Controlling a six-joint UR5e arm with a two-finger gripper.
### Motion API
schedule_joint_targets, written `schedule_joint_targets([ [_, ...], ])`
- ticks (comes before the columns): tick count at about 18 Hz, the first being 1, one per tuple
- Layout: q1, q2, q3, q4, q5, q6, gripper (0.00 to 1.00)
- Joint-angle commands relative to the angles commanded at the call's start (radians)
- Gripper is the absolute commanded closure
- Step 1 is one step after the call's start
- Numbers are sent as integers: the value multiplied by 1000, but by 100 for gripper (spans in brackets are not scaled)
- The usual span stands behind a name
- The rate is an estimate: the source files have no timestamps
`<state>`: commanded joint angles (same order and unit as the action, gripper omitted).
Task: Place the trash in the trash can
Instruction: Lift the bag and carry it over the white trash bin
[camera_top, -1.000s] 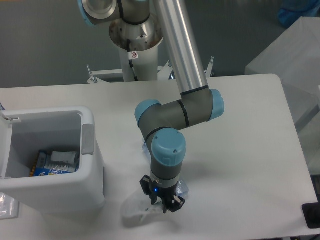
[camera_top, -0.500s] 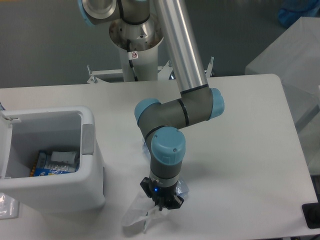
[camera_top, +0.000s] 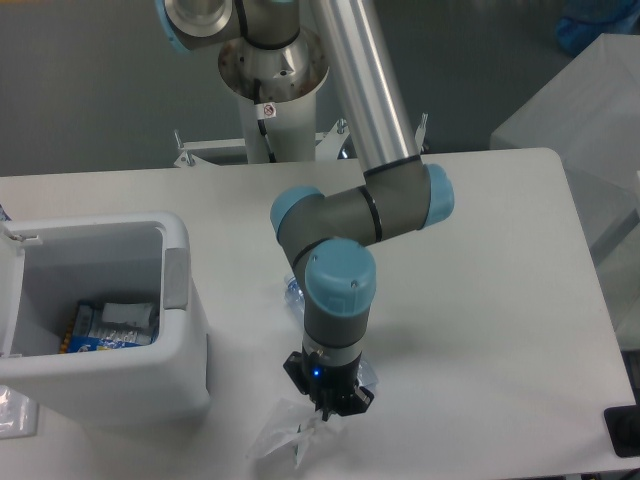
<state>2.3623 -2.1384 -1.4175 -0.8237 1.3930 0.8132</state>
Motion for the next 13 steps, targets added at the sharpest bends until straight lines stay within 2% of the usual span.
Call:
schedule_joint_targets([
  [2,0,2,47,0,-46,-66,82],
  [5,-3,-3,164,6,-136,-236,82],
  [7,-5,-5,233,21,-152,-355,82],
  [9,-11,5,249,21,-183,-455,81],
  [11,-8,69,241,21,-218,-534,81],
  [13,-14,94,232,21,-241,-606,81],
])
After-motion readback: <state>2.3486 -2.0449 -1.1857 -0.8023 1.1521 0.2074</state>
